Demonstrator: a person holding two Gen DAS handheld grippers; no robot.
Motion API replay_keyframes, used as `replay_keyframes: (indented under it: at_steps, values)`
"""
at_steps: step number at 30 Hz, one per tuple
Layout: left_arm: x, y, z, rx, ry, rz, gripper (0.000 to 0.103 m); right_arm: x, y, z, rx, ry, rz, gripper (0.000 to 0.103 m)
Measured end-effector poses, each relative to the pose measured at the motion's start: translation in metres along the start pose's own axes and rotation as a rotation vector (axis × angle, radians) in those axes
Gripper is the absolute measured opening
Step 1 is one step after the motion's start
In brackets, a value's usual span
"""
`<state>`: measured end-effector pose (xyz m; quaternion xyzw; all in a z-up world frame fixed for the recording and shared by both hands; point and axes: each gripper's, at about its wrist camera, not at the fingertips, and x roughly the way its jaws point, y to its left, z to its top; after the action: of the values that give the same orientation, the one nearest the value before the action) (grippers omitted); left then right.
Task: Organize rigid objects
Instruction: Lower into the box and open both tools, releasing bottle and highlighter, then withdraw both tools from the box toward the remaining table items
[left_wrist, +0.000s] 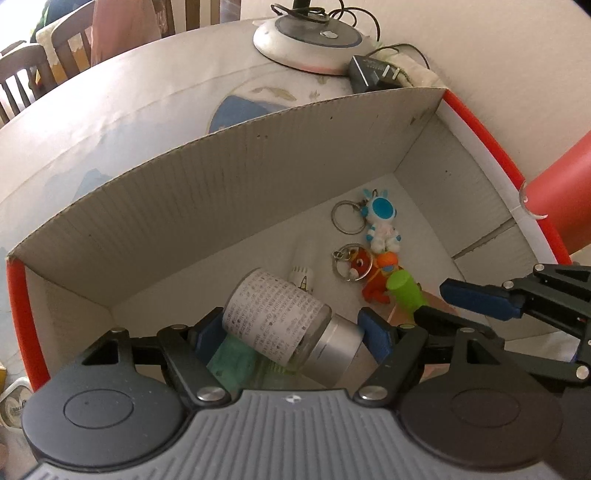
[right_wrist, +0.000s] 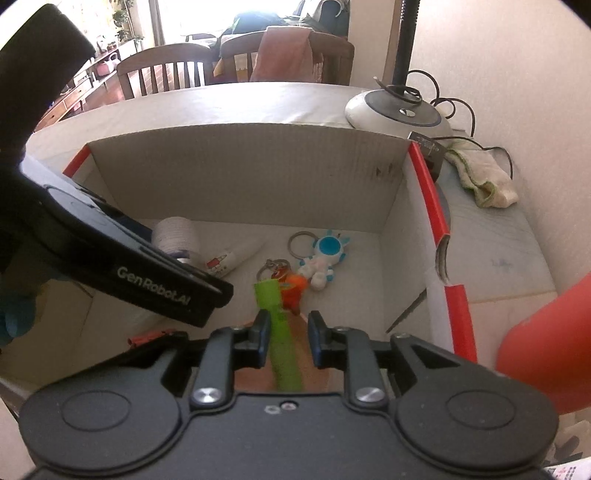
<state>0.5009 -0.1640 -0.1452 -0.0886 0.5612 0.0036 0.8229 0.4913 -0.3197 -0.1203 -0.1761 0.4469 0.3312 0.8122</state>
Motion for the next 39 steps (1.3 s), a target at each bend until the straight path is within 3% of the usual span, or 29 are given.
replay_keyframes:
  at_steps: [16, 39]
  values:
    - [-0.022, 0.002, -0.007, 0.003, -0.064, -0.005, 0.077, -0.02, 0.0, -0.001, 0.037, -0.029, 0.035, 0.033]
    - [-0.136, 0.037, -0.059, -0.02, -0.291, -0.1, 0.077, -0.093, 0.052, 0.001, 0.112, -0.173, 0.08, 0.057]
